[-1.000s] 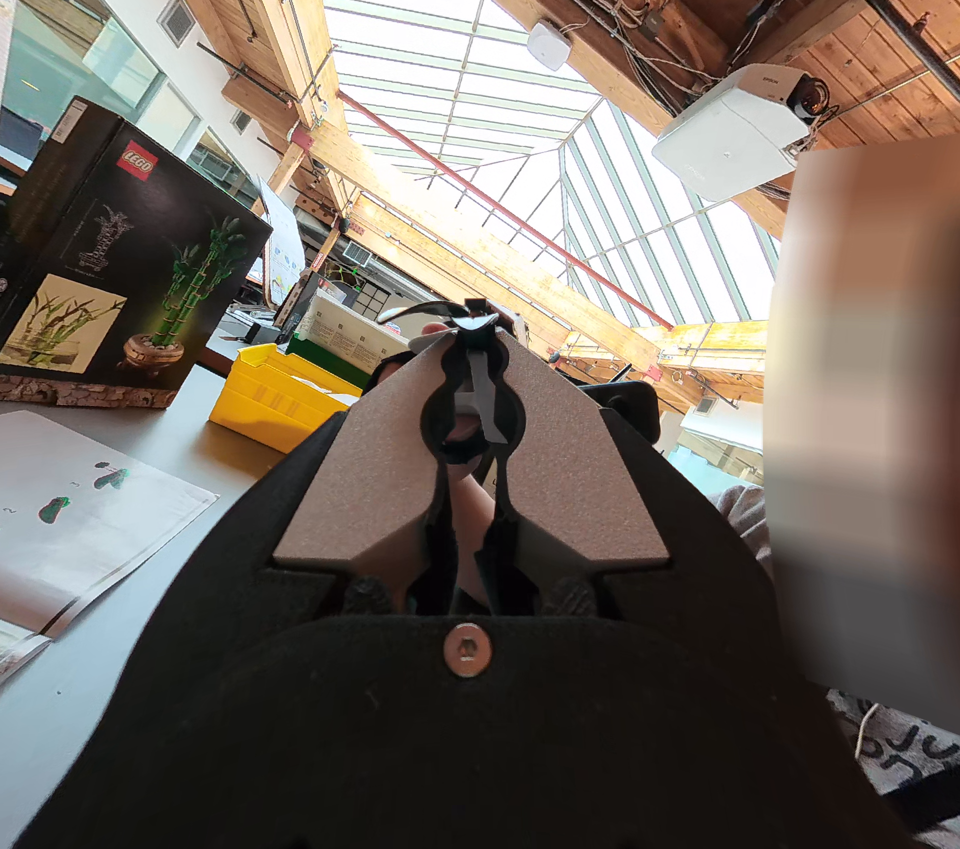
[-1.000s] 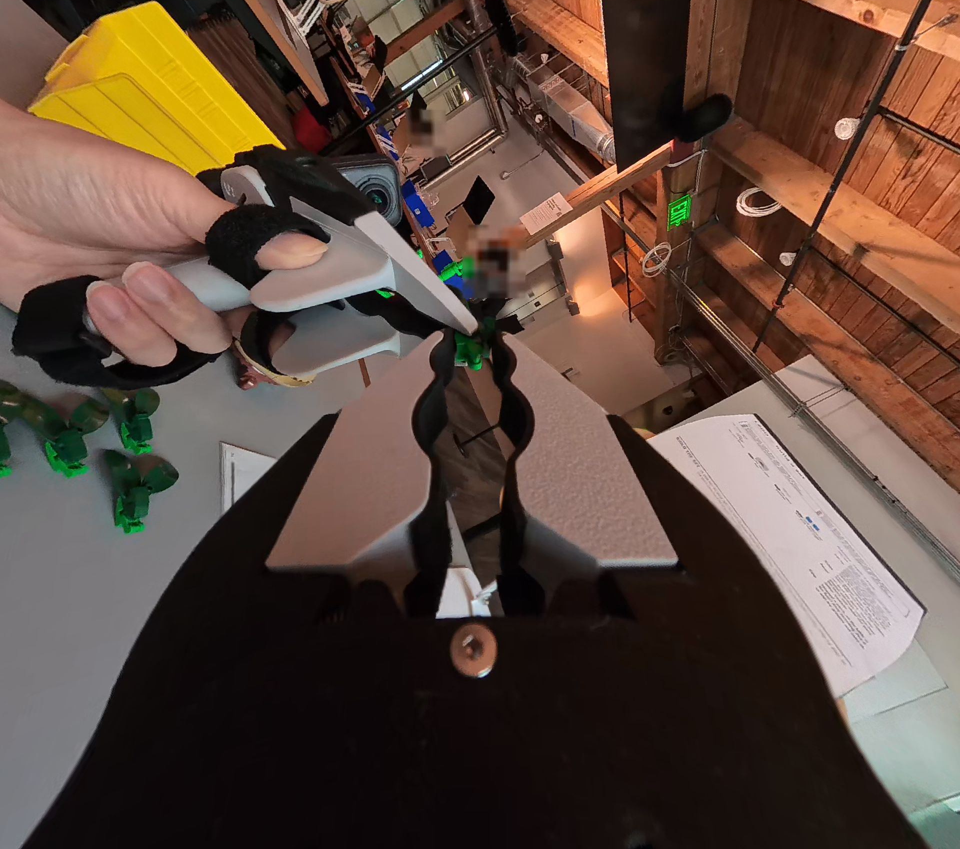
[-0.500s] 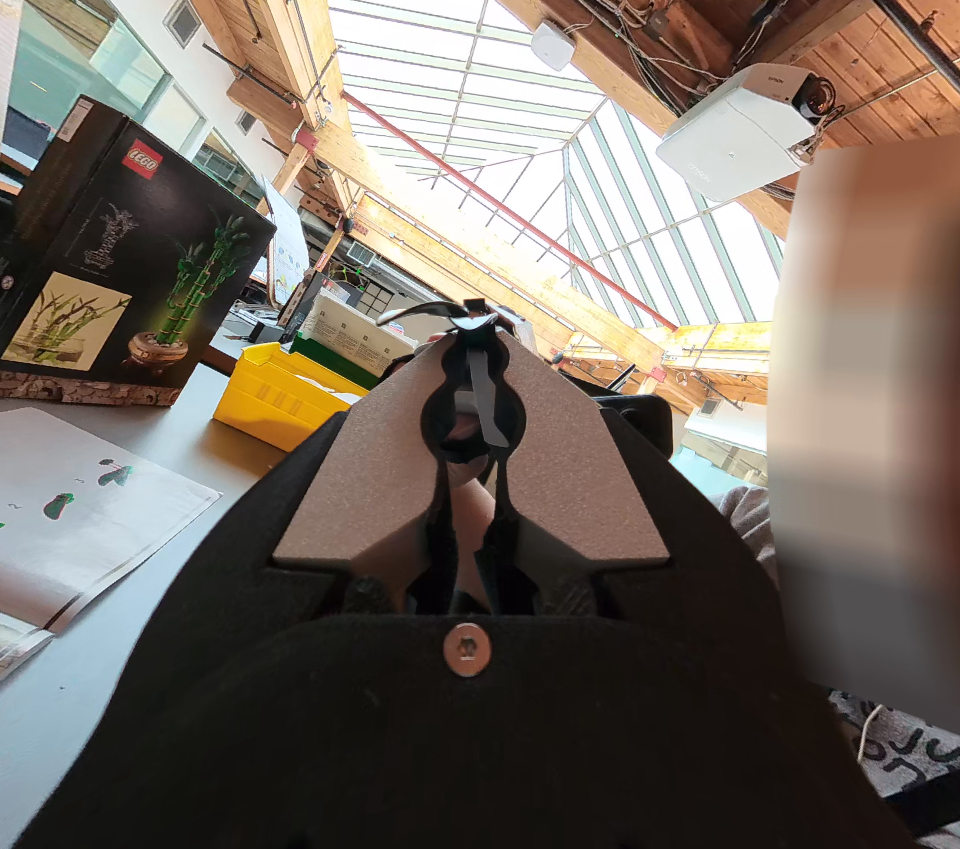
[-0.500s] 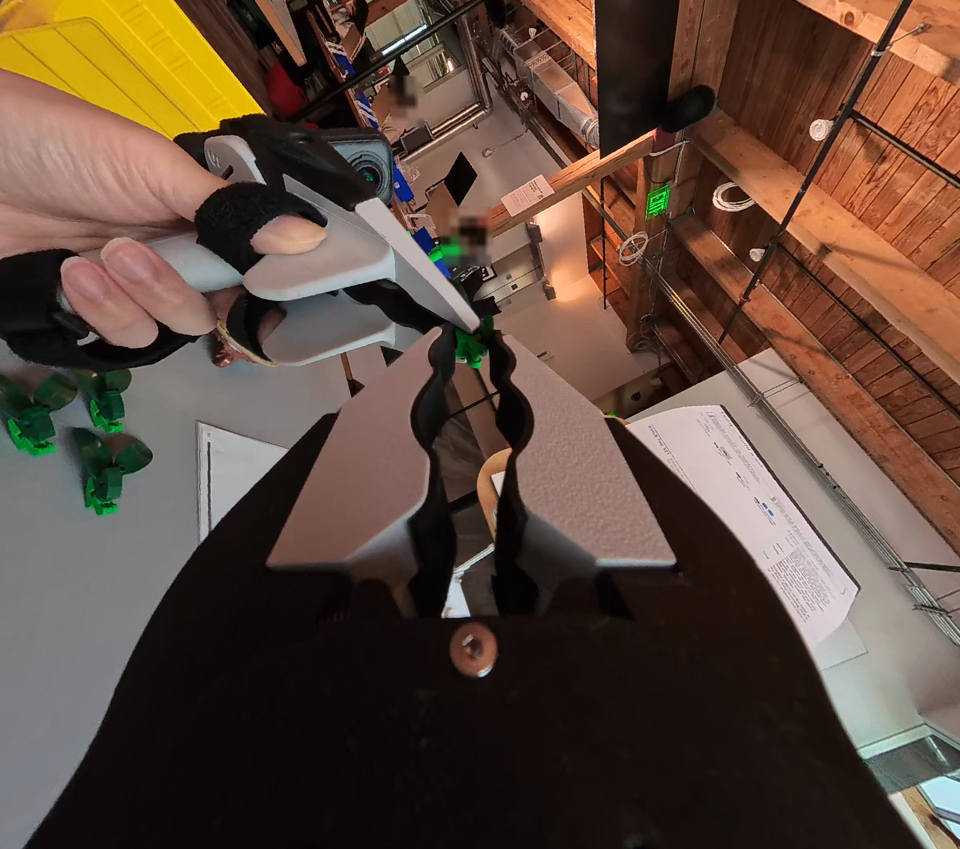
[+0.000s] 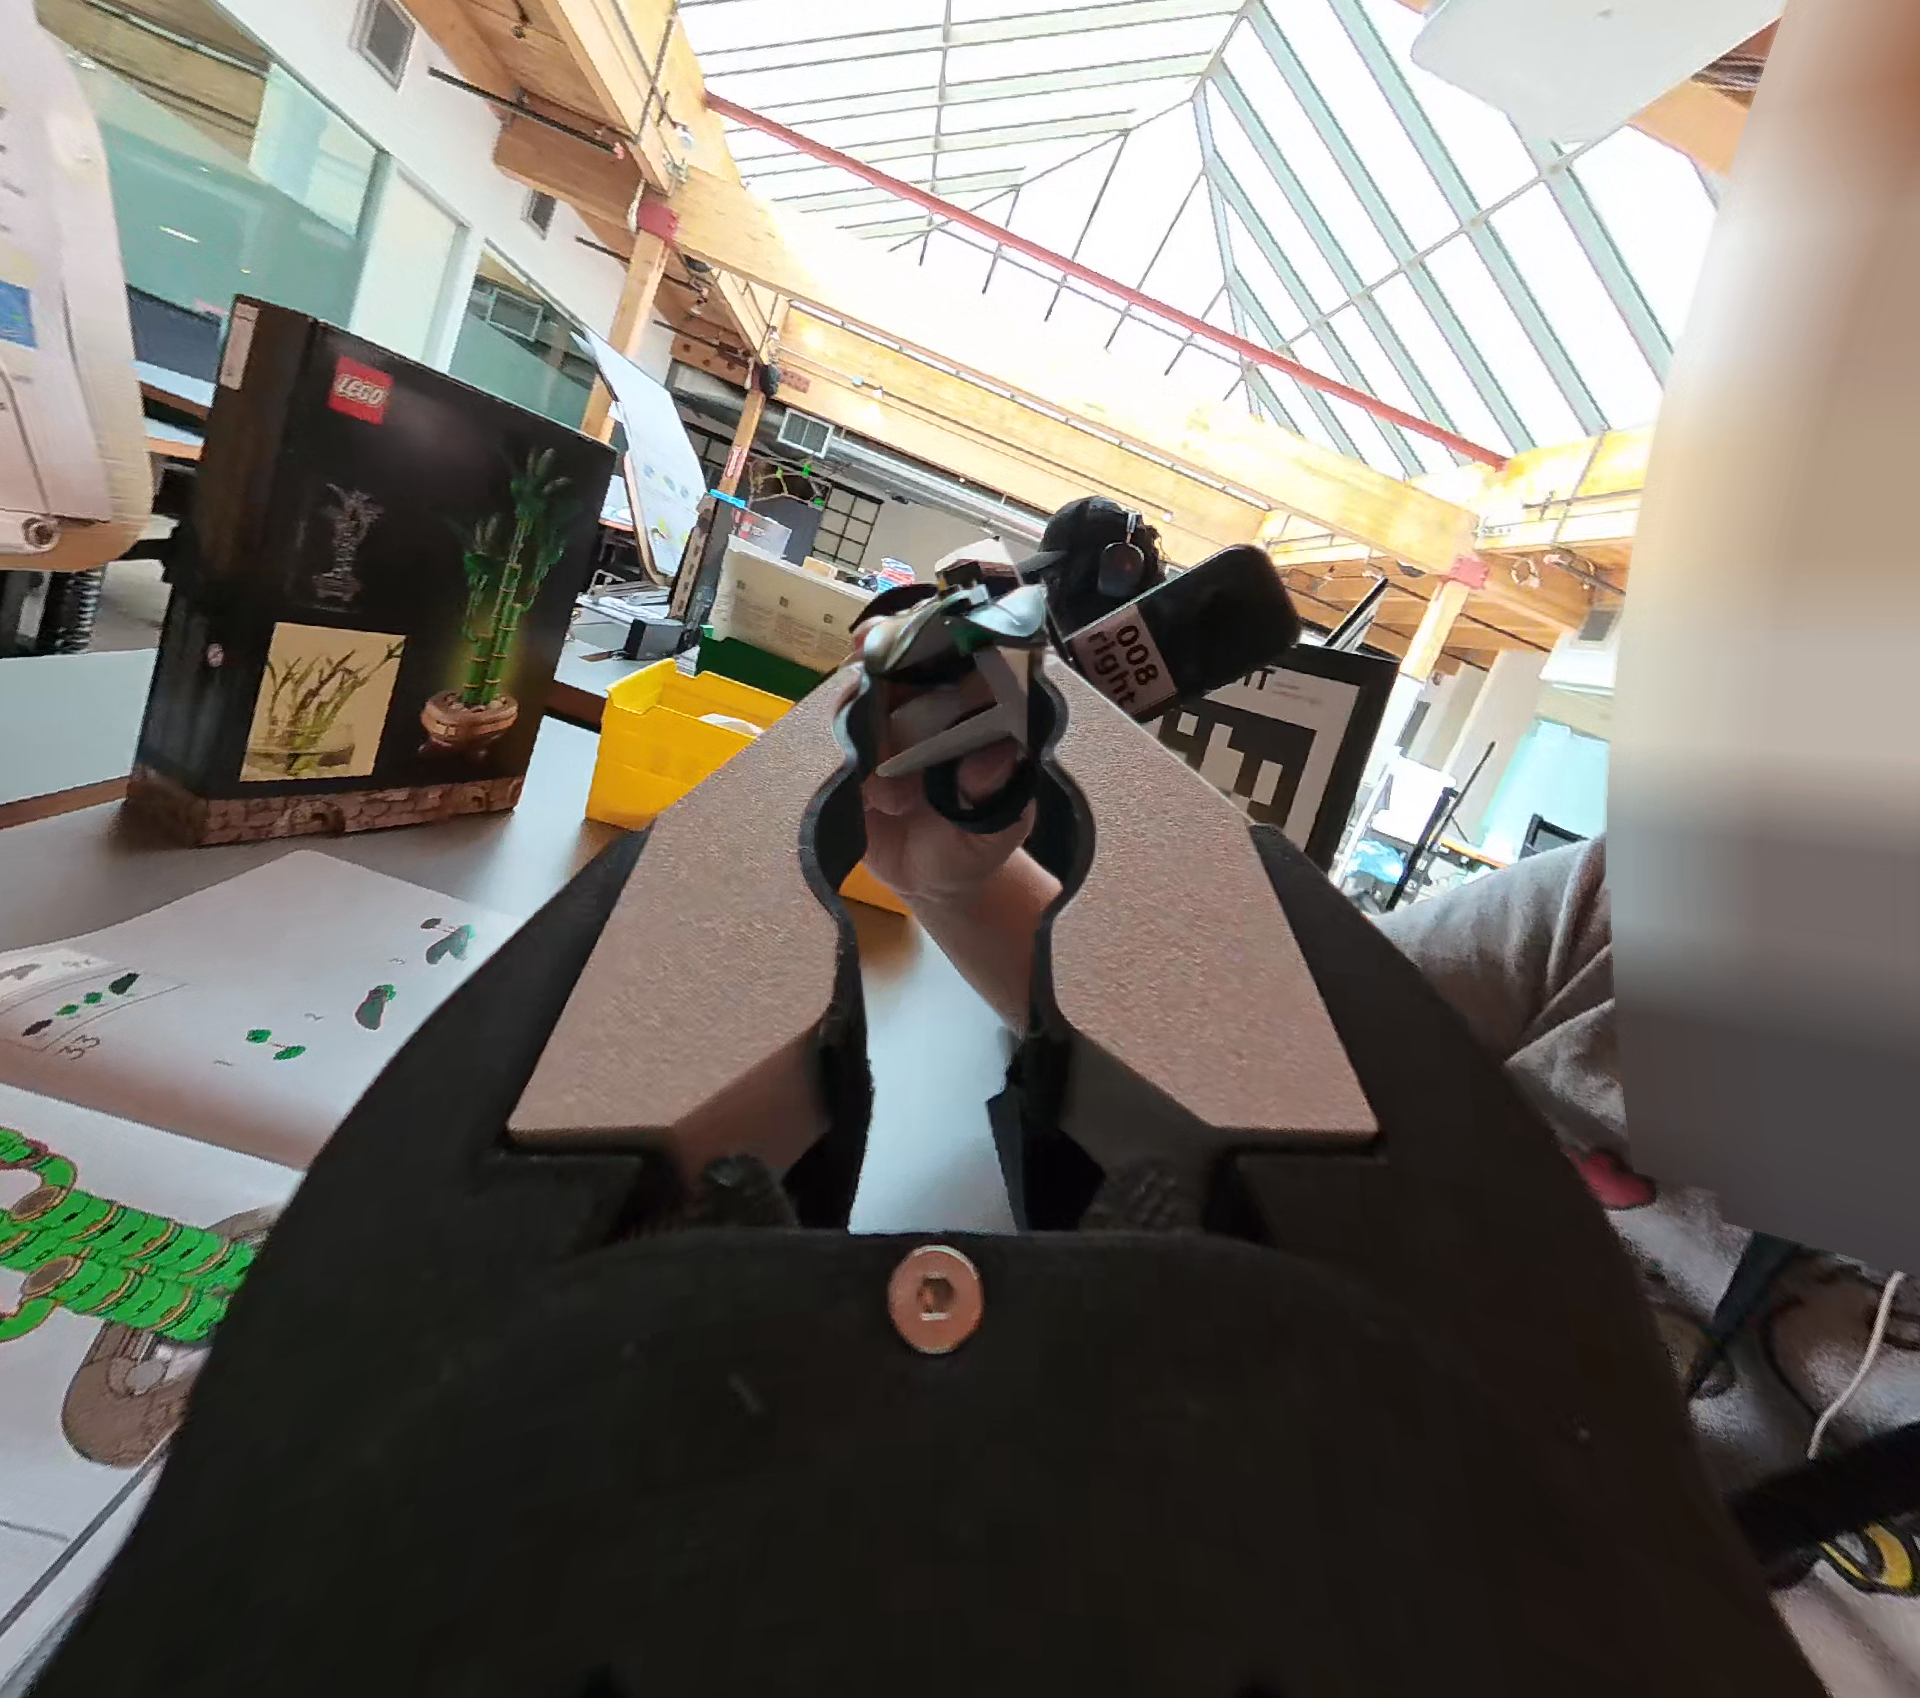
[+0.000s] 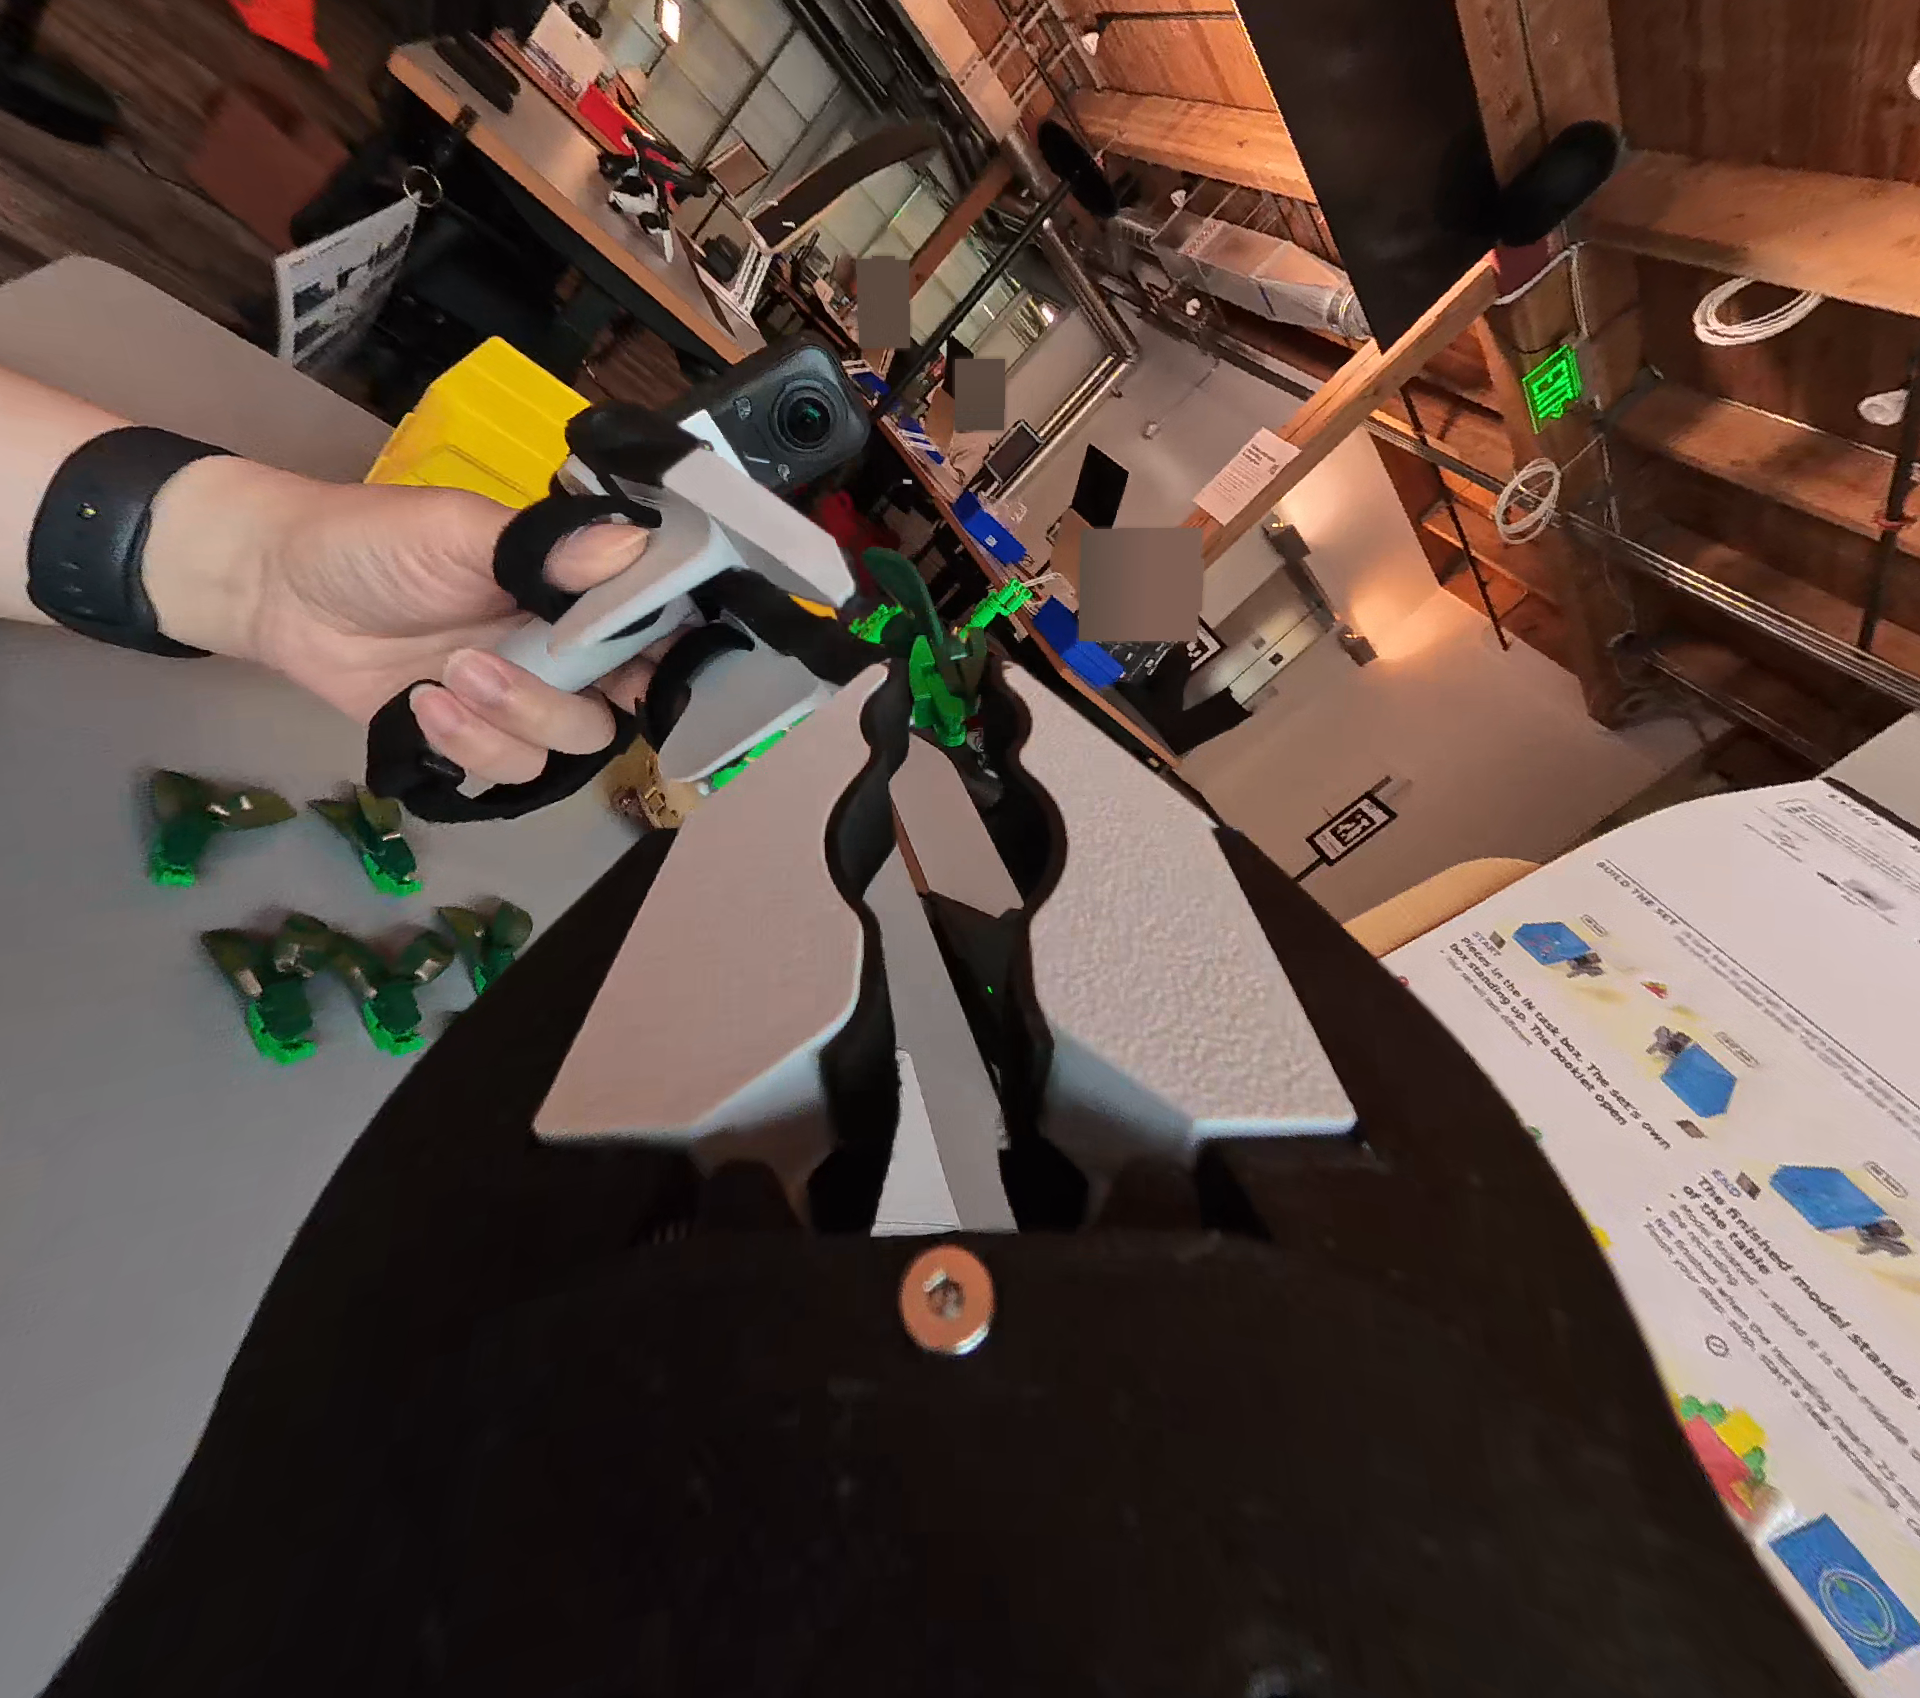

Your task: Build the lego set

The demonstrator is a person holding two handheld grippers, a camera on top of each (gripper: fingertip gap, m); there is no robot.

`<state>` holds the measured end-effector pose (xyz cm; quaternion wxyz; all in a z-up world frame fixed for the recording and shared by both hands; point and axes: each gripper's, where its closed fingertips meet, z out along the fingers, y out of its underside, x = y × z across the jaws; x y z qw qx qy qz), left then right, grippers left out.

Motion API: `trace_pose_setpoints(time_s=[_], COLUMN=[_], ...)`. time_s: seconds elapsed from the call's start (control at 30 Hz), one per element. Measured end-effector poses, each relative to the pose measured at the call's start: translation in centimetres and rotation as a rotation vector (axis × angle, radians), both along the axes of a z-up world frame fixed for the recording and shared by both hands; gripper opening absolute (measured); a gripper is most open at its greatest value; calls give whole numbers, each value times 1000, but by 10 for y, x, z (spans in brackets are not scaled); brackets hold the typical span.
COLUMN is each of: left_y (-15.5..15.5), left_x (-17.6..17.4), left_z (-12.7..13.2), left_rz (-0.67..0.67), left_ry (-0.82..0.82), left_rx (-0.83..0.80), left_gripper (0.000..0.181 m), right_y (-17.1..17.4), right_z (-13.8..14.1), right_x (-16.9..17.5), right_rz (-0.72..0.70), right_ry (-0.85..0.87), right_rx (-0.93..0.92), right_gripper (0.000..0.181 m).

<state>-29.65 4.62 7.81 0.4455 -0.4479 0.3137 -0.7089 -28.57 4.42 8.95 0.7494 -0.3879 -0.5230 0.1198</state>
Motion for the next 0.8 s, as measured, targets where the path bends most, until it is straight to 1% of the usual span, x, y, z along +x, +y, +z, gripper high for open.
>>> trace_pose_setpoints(time_s=[0.1, 0.17, 0.23, 0.3, 0.37, 0.53, 0.57, 0.7, 0.8], left_y=[0, -3, -6, -7, -6, -6, -5, 2, 8], left_x=[2, 4, 4, 1, -2, 4, 4, 4, 5], left_z=[-2, -2, 1, 7, 10, 3, 2, -4, -11], left_rz=[9, -10, -45, -73, -73, -20, -12, 37, 82], left_ry=[2, -9, -51, -109, -135, -53, -49, 10, 76], left_rx=[8, 10, -13, -48, -62, -13, -10, -12, -13], left_gripper=[23, 17, 15, 15, 14, 9, 5, 5, 5], right_y=[-2, -4, -3, -3, -3, -2, -1, 7, 15], right_z=[1, 3, 5, 2, -1, -4, -5, -11, -17], right_x=[0, -2, -3, -7, -10, -14, -14, -14, -15], right_rz=[5, 11, -18, -41, -60, -99, -106, -146, -201], right_ry=[9, 29, 44, 17, 4, -15, -22, -63, -148], right_rx=[14, 16, 49, 95, 131, 187, 199, 192, 192], right_gripper=[11, 12, 12, 12, 12, 11, 11, 12, 21])
